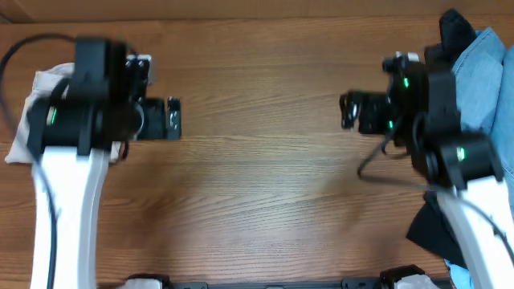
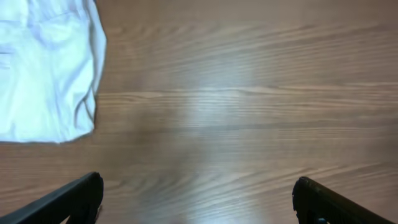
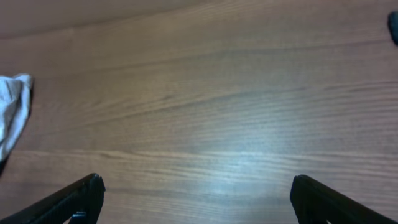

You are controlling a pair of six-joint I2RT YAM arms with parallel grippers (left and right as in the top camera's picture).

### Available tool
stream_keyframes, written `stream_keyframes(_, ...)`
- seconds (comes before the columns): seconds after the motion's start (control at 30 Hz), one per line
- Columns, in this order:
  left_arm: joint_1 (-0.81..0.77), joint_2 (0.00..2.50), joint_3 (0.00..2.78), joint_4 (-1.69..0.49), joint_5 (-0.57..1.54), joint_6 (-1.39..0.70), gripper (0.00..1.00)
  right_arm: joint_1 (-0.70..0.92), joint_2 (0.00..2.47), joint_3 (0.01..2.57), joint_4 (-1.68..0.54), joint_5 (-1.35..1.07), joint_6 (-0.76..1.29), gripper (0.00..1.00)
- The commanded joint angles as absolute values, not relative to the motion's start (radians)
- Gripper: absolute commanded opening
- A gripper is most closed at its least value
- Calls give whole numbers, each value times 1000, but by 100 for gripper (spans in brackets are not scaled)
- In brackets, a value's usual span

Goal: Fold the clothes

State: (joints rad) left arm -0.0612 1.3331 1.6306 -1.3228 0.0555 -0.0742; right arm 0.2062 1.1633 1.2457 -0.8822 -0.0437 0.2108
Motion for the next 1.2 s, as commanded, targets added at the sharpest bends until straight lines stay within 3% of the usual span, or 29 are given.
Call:
stream_keyframes(0.0, -60, 1150, 1452, -1239, 15, -30, 100, 209, 1002, 1093, -821, -11, 221, 100)
stream_keyframes(0.2, -59, 764, 1127, -1018, -34, 18, 100, 208, 743, 883, -764, 80, 244, 100)
stream_keyframes(0.37, -59, 596, 1022, -1013, -48, 19, 100, 208, 687, 868, -850, 88, 243, 100)
stream_keyframes(0.73, -59, 575, 1016, -1207, -48, 19, 100, 208, 712, 868, -942, 88, 243, 100)
stream_keyframes(1.17, -59, 575, 1016, -1231, -48, 19, 100, 208, 707, 865, -942, 88, 243, 100)
